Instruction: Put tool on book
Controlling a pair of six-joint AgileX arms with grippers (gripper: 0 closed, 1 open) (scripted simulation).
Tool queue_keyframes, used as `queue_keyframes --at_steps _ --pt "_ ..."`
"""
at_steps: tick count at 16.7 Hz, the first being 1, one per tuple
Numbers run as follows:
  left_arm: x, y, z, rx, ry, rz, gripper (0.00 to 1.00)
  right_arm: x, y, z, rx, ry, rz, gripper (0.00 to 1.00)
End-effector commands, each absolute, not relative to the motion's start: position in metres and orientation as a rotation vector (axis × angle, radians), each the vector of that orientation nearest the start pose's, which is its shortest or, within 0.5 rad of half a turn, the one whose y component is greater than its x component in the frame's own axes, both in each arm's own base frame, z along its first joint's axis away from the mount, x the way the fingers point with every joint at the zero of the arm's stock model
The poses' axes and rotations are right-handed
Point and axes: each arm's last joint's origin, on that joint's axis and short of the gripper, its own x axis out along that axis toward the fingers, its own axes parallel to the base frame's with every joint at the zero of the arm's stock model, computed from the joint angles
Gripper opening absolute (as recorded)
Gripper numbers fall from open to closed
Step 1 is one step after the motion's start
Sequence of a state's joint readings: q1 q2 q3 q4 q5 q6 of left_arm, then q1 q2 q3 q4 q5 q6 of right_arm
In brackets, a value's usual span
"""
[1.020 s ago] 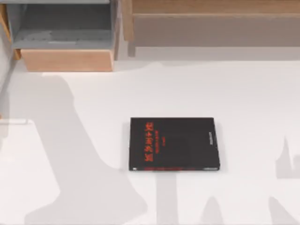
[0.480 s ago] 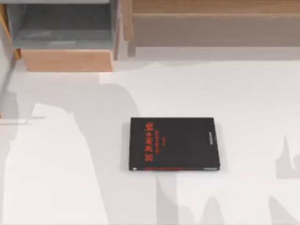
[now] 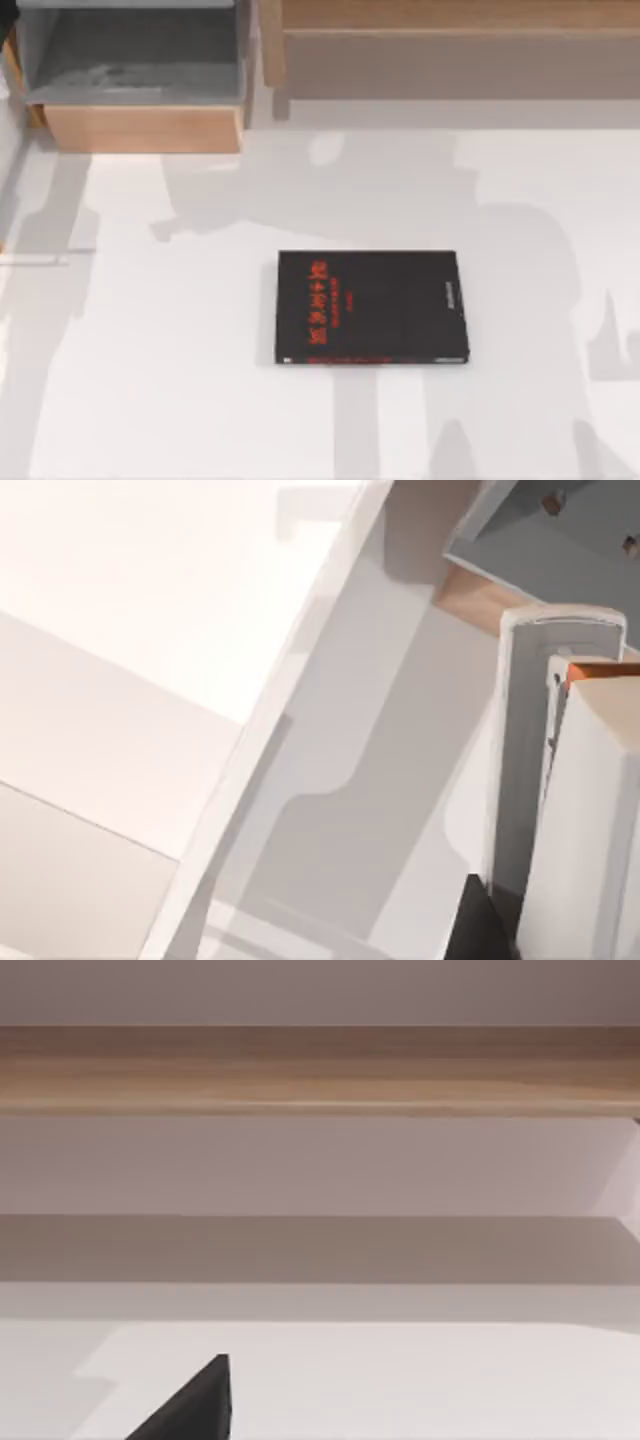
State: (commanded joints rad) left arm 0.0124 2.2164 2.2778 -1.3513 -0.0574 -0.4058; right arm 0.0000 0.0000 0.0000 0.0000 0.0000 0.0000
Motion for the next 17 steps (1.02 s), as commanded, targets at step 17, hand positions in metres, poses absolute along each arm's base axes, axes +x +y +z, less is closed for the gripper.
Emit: queue_keyframes --at_steps 17 --pt "0.339 -0.302 0.200 -0.018 1.452 0.019 0.00 0.106 -0.001 0.160 0.000 0.000 0.000 1.00"
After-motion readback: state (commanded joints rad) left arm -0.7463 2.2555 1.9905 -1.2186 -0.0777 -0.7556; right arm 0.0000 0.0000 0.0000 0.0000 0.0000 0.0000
